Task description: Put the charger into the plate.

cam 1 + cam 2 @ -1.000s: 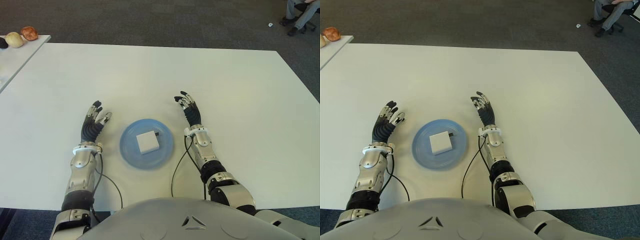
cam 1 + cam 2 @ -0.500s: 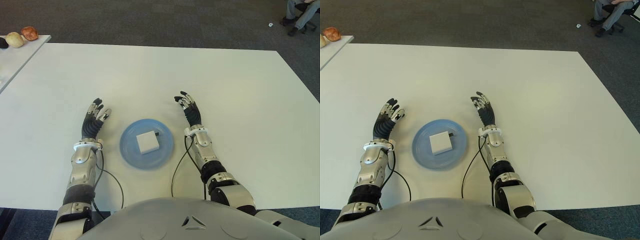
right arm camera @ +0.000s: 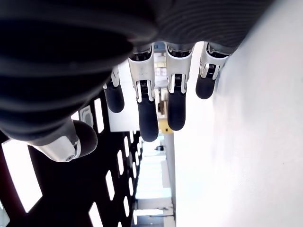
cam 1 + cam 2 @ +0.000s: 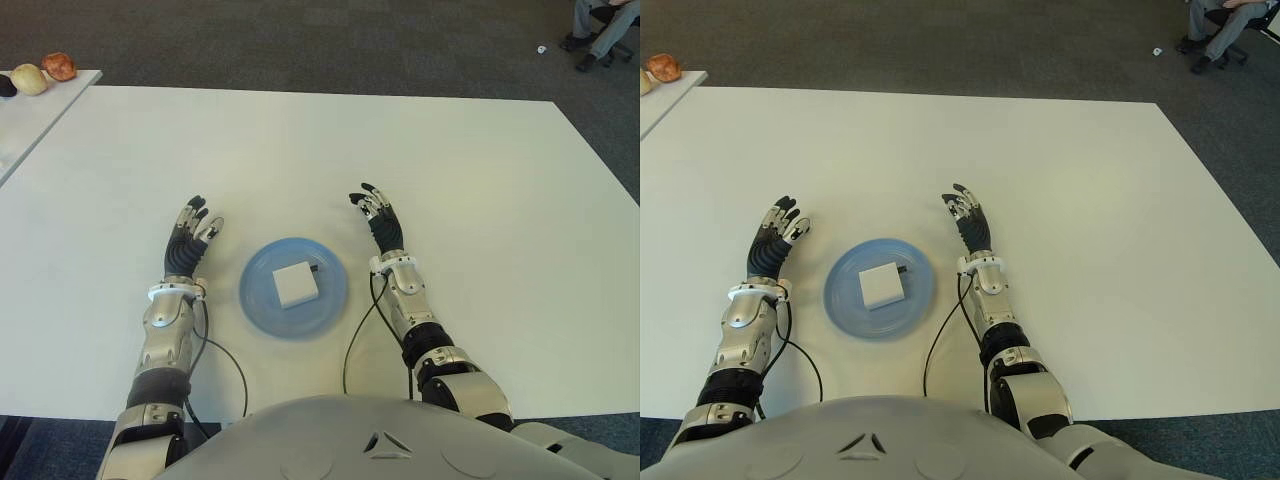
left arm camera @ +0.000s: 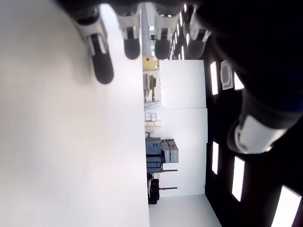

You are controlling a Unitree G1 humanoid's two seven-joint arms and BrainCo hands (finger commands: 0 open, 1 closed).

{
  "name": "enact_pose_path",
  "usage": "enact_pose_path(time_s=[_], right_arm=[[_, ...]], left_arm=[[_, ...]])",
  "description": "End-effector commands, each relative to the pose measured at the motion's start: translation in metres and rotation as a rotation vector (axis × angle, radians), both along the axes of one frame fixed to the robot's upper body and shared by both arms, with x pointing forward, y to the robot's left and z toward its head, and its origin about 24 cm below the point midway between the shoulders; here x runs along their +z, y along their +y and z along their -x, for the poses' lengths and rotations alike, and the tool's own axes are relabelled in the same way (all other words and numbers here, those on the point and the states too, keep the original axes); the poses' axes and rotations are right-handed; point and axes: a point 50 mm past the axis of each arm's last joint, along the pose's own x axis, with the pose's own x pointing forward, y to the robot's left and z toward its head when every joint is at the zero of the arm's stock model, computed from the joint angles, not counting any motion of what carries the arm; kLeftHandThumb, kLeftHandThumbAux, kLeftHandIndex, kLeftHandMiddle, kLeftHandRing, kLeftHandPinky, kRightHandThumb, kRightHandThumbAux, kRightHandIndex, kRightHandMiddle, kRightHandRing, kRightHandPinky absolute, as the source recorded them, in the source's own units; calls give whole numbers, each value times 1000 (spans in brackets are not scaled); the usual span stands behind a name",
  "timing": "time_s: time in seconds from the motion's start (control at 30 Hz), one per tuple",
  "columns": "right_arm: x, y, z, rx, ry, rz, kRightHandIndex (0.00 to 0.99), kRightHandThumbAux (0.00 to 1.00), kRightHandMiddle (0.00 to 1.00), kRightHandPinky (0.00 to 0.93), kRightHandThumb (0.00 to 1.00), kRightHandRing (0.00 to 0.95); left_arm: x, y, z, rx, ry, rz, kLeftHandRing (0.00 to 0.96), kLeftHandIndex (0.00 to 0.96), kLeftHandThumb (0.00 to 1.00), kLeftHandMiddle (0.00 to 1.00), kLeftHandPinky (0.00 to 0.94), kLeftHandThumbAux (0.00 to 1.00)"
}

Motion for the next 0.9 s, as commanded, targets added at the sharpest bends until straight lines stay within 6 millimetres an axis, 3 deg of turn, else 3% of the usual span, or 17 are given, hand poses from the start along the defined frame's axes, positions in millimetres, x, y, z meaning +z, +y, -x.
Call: enact_pose_path(time_s=[0.03, 0.9], right_arm=[[-29, 2, 23, -19, 159, -24, 145, 479, 308, 78, 0, 227], [-28, 3, 23, -19, 158, -15, 150, 474, 302, 71, 0, 219]], left_arm=[[-30, -9, 22, -16, 161, 33, 10, 8, 0, 29, 31, 587], [-29, -11, 24, -35, 151, 15, 9, 9, 0, 29, 21, 575]])
